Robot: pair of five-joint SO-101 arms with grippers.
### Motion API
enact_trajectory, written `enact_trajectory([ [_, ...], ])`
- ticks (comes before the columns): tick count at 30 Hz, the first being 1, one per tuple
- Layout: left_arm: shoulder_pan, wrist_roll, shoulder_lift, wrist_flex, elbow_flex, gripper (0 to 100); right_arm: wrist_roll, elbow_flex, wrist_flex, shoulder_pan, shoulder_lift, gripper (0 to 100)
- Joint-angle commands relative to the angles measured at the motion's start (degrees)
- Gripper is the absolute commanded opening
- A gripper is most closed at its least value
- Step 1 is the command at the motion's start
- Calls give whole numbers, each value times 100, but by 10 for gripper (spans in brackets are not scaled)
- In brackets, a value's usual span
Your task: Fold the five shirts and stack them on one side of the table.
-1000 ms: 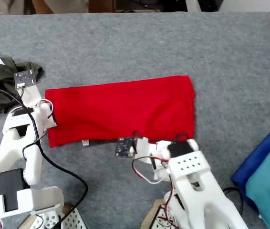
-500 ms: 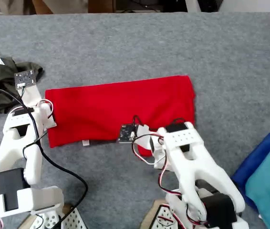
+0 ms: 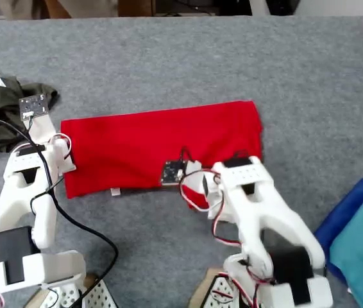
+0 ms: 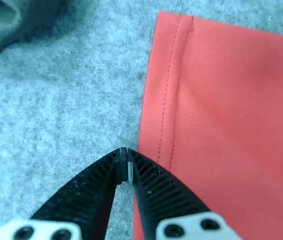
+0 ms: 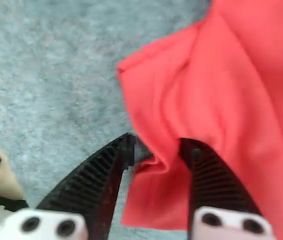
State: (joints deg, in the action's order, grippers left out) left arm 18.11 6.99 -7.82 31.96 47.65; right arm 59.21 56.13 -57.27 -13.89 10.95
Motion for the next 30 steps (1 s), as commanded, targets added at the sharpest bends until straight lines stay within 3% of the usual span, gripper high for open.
enact_trajectory([
  [1,44,-26,-31,-35,-220,19,158,-426,88,110,-514,120],
  [9,35,-26,-31,-35,-220,19,202,-971,105,295,-804,1],
  [13,44,-26,-31,-35,-229,19,202,-1218,193,541,-804,3],
  [16,44,-26,-31,-35,-237,19,193,-1727,-378,541,-804,3],
  [23,35,-26,-31,-35,-237,19,193,-3582,-1468,505,-971,3],
  [30,35,-26,-31,-35,-237,19,202,-6343,-2365,505,-2738,3],
])
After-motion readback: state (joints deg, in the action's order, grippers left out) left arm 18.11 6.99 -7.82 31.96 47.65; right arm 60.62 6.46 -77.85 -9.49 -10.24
